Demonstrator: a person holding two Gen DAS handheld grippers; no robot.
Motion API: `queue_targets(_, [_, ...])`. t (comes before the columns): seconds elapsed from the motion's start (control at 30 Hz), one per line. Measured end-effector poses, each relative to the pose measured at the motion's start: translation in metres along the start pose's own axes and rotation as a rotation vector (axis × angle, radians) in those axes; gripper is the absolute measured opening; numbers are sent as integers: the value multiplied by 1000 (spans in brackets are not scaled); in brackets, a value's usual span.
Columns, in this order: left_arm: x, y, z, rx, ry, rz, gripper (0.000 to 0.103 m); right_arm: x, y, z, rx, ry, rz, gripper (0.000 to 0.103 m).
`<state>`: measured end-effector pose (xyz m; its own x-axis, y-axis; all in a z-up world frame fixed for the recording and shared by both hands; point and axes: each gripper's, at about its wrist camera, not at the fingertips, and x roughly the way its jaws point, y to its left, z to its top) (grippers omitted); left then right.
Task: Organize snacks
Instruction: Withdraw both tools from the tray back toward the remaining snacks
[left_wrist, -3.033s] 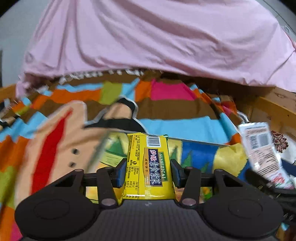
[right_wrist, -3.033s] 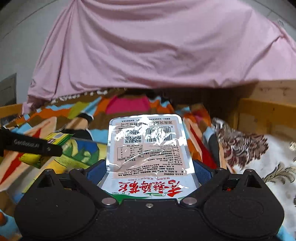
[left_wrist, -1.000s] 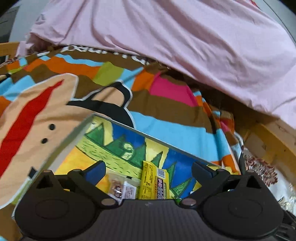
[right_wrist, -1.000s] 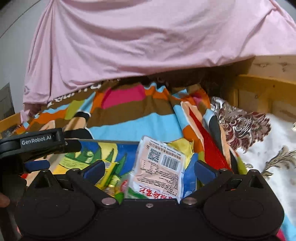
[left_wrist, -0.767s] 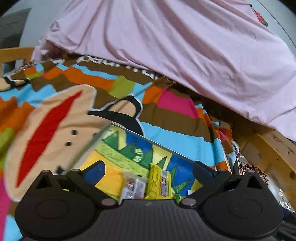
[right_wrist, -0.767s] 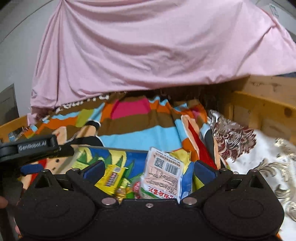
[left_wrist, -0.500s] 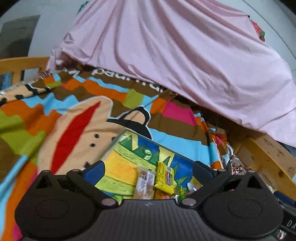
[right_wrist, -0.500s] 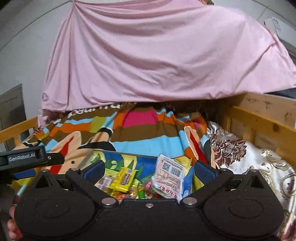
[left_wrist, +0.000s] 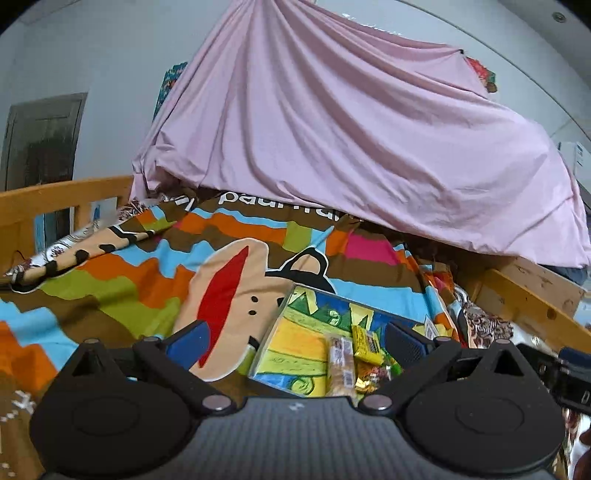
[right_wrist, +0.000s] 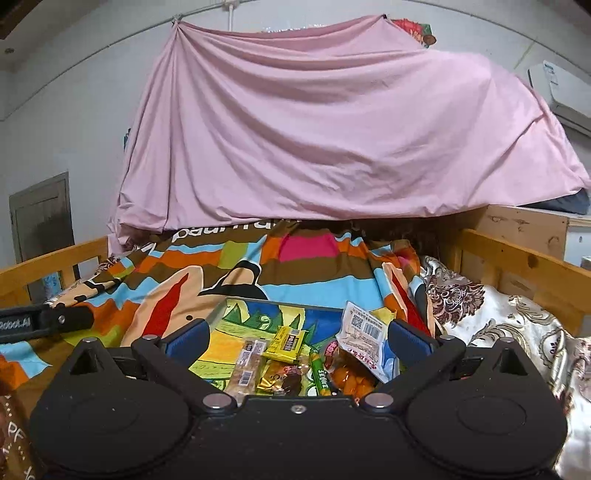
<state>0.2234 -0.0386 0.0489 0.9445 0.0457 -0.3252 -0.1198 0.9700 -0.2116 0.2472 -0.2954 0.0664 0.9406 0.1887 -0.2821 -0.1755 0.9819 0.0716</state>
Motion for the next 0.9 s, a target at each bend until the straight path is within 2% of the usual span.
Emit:
queue_targets(0.33, [-36,22,-29,77,19,-4,103,-41,21,-32,-32,4,-25,102])
queue_targets(0.43, [-44,29,-38,71,36,-2,103,-47,27,-41,-46,19,-24,102])
queue_targets(0.67, [-47,41,-58,119,59,2,103,-56,41,-72,-70,111,-5,102])
queue_targets(0.9, [-43,52,-79,171,134,-3,103,-49,57,-99,-120,195,12,102])
